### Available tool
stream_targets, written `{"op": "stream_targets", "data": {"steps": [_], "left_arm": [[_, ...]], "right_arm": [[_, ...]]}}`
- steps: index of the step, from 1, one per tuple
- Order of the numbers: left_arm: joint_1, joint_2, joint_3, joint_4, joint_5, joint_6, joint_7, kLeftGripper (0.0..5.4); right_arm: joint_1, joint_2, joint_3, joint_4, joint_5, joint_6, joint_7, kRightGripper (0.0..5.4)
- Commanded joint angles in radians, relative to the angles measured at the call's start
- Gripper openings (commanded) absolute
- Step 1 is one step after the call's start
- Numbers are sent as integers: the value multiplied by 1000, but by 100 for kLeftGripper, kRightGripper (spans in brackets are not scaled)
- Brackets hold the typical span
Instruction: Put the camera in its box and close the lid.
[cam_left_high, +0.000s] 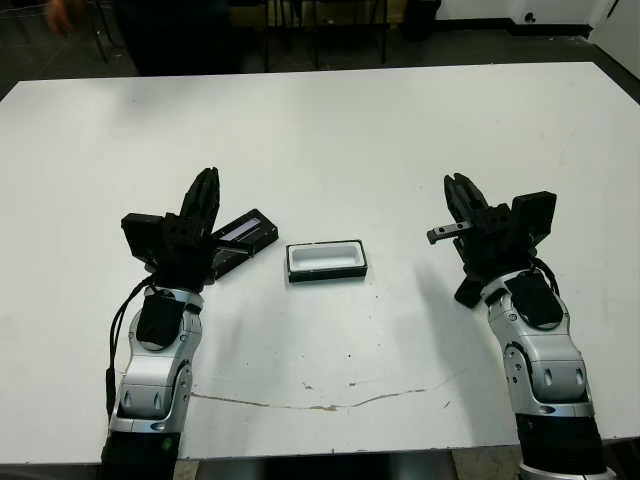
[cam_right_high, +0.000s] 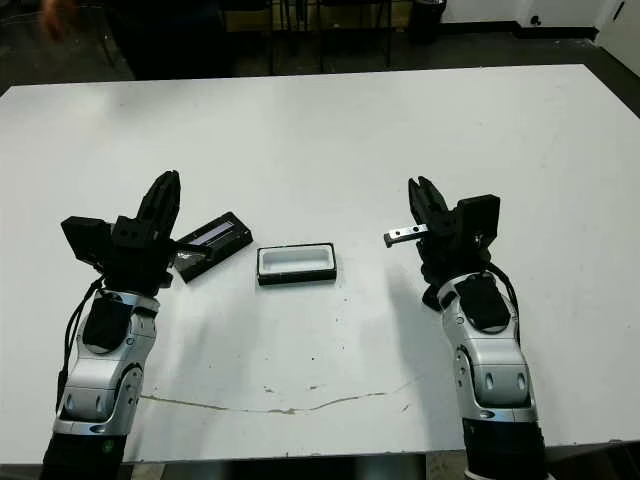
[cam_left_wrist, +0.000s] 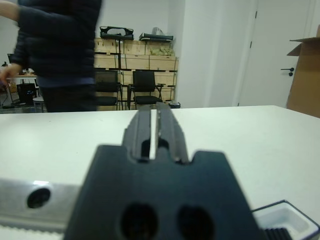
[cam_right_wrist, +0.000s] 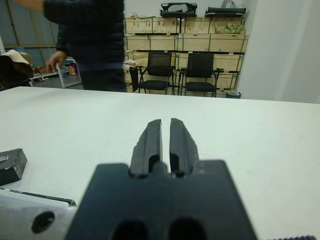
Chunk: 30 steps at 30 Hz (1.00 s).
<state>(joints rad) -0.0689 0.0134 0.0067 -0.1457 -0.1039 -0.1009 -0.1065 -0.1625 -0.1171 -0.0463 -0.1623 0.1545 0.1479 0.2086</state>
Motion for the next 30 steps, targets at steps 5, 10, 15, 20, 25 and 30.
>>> {"op": "stream_targets", "data": {"steps": [5,10,15,20,25,30], "left_arm": [[16,9,3,7,9,7,3,1],[17,6,0,7,11,6,3,1],[18,9,2,7,16,-1,4,1],[20,6,7,-1,8,10,8,1],[20,3,8,4,5,5,7,1],[21,0,1,-1,10,13,11,1]], "right_arm": [[2,-11,-3,18,-2,-1,3,0],[2,-28,-10,23,0,-10,20,0],[-6,-87,-66,-16,44,22,60,0],[-14,-252,-171,-5,110,17,199,0],[32,-455,-271,30,161,59,362,0],[110,-575,-338,66,203,125,472,0]]}}
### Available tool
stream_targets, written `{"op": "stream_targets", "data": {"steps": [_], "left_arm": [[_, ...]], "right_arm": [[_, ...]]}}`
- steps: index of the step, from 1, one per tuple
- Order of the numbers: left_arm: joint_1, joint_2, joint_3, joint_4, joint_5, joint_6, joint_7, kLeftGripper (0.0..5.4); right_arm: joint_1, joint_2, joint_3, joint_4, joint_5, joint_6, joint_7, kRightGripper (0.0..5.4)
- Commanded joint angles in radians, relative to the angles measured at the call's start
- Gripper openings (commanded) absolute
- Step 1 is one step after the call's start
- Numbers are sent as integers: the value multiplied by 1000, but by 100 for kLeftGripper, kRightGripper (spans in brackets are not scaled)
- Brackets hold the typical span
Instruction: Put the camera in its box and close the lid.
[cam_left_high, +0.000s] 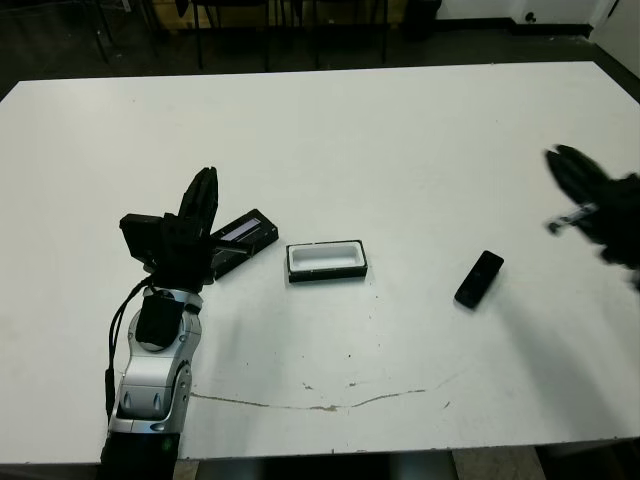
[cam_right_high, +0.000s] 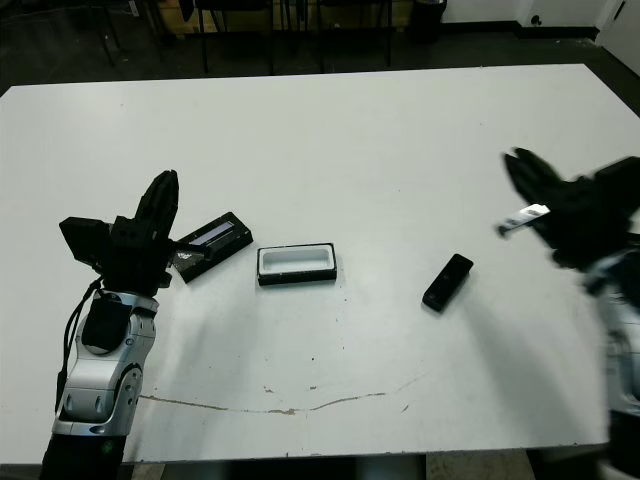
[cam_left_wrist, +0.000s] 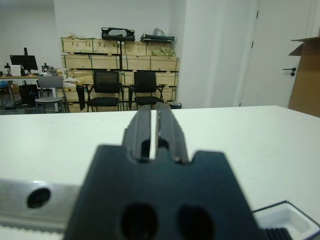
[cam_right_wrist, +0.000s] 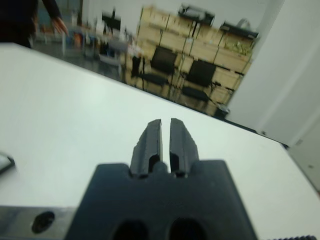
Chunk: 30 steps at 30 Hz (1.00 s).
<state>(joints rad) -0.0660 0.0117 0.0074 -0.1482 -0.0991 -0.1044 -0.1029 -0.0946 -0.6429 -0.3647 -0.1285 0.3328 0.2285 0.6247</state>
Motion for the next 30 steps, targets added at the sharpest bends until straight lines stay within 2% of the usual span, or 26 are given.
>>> {"op": "stream_targets", "data": {"steps": [1,4,9,12,18,24,30], "left_arm": [[16,0,0,1,2,20,7,1],[13,2,-1,1,3,19,4,1],[7,2,-1,2,-1,26,3,1],[5,5,0,4,4,23,4,1],[5,8,6,-1,1,29,3,1],[2,11,6,4,0,27,-3,1],[6,9,2,5,2,29,-5,1]], "right_arm": [[54,-68,-23,44,28,53,77,0],[73,-119,-15,85,30,60,155,0],[66,-186,34,179,-8,-44,297,0],[31,-201,72,275,7,-56,394,0],[-18,-210,129,438,-6,-82,515,0],[-29,-200,181,510,-45,-111,550,0],[-37,-196,232,513,-82,-105,544,0]]}}
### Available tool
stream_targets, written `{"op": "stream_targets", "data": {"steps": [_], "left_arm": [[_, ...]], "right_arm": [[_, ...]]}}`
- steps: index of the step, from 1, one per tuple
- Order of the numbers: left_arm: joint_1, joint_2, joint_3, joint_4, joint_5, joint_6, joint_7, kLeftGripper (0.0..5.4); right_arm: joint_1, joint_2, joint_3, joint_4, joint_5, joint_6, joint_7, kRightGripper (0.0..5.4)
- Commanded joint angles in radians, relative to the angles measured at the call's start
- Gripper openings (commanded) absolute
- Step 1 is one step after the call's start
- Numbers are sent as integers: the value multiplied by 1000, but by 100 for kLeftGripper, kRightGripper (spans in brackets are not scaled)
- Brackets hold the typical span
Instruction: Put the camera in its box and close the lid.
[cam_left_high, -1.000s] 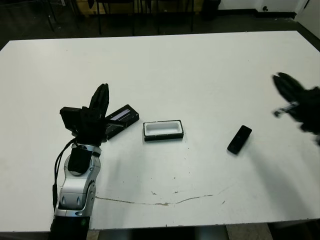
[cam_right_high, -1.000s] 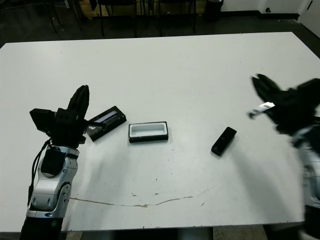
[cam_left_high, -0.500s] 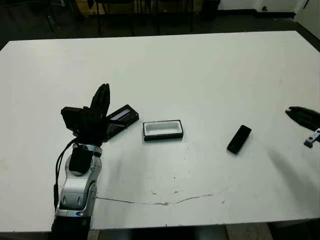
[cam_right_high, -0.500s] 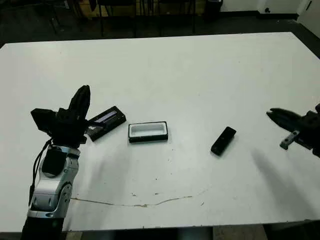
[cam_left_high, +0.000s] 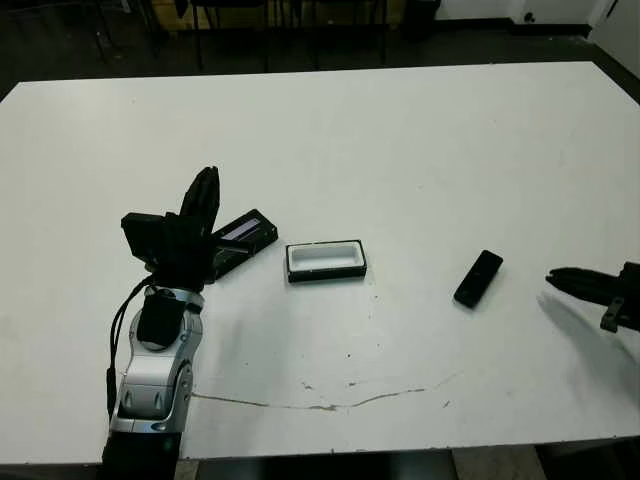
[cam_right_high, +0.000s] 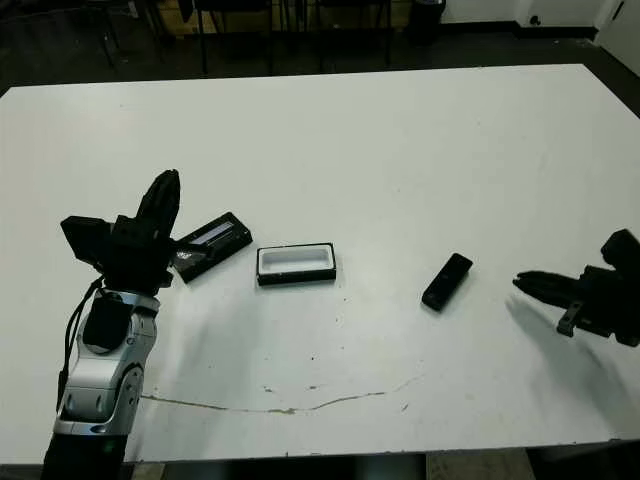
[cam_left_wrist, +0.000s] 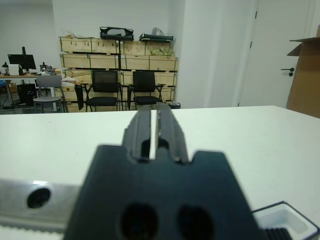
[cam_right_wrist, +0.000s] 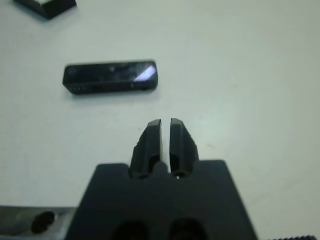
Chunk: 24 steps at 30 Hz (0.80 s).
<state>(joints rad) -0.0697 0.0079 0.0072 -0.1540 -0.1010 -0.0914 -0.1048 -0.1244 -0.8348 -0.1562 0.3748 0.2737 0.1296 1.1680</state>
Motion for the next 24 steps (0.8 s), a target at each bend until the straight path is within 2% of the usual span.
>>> {"op": "stream_targets", "data": {"steps": [1,8,14,18,21,24], "left_arm": [[11,13,2,11,7,14,-2,1],[13,12,1,23,5,2,-7,1],[19,6,-5,20,17,3,5,1],[22,7,-5,22,15,-4,2,1],[24,6,-6,21,15,-4,3,1],[28,7,-7,17,19,-3,5,1]], "right_arm": [[-9,-3,29,9,-27,-9,-1,0],[-60,23,80,53,-27,22,15,0],[-128,55,125,88,-33,93,5,0],[-150,65,172,75,-89,70,-33,0],[-134,60,187,-53,-96,136,-71,0],[-125,48,215,-192,-130,259,-135,0]]}}
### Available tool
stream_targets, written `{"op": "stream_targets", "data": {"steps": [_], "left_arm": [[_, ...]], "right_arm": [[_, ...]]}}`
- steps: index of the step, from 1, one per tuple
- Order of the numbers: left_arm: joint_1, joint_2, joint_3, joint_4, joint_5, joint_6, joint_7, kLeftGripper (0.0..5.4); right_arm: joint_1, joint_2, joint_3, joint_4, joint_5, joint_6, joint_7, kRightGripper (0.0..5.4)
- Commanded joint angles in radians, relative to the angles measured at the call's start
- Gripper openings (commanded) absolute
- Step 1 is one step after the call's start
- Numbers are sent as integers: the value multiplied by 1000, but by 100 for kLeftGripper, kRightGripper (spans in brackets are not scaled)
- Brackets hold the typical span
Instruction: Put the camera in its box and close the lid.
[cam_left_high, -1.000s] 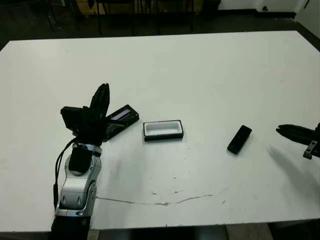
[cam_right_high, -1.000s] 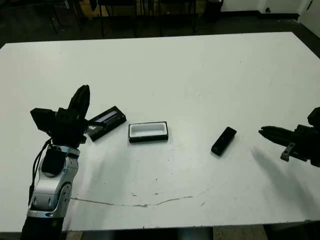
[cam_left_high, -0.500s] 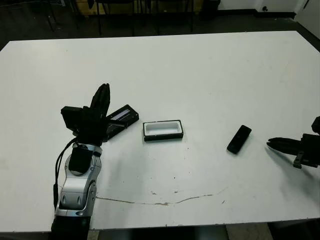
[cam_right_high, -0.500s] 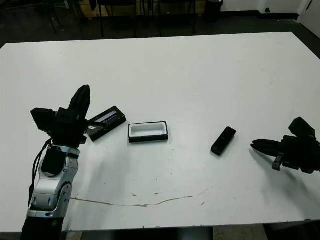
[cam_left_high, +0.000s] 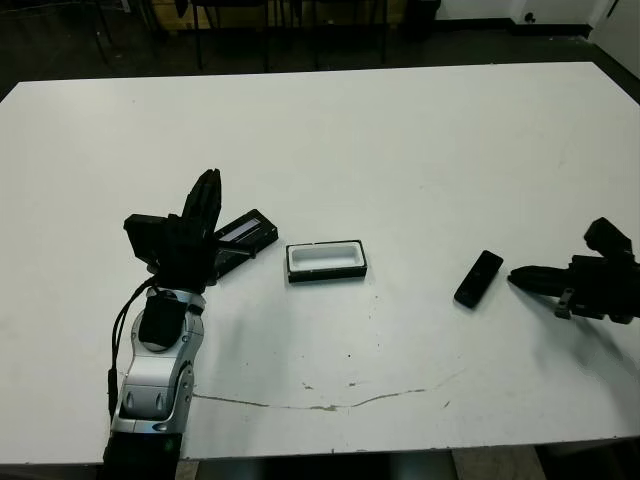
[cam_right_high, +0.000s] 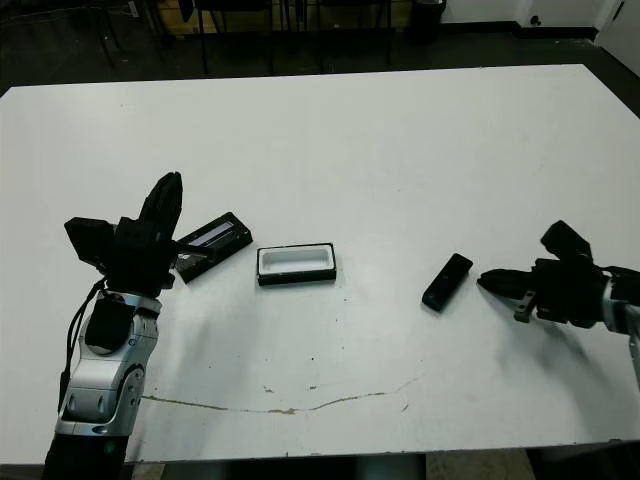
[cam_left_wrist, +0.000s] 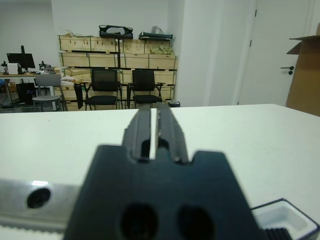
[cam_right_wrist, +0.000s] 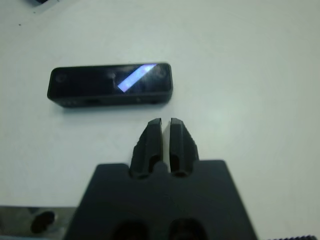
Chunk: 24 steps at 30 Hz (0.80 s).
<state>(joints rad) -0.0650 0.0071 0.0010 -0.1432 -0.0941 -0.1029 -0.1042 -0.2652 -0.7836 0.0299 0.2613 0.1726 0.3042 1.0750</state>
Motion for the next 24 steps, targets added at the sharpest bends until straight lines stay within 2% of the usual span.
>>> {"op": "stream_targets", "data": {"steps": [1,4,7,11,15,17,21,24], "left_arm": [[24,7,0,6,9,8,4,1],[26,6,1,8,9,5,2,1],[26,6,1,12,9,0,3,1],[24,3,1,12,10,2,5,1],[25,2,-1,11,11,5,7,1],[24,1,-1,15,8,0,4,1],[24,-1,-2,18,10,-3,7,1],[27,0,-2,12,14,4,10,1]], "right_arm": [[11,1,36,-85,-37,104,-53,0],[-6,19,67,-57,-66,82,-73,0],[-31,32,87,-33,-64,95,-66,0],[-50,60,95,24,-58,20,-56,0],[-80,94,95,79,-40,-6,-32,0],[-82,104,103,75,-65,-70,-53,0],[-91,119,127,30,-109,-51,-113,0],[-104,137,136,31,-112,-34,-127,0]]}}
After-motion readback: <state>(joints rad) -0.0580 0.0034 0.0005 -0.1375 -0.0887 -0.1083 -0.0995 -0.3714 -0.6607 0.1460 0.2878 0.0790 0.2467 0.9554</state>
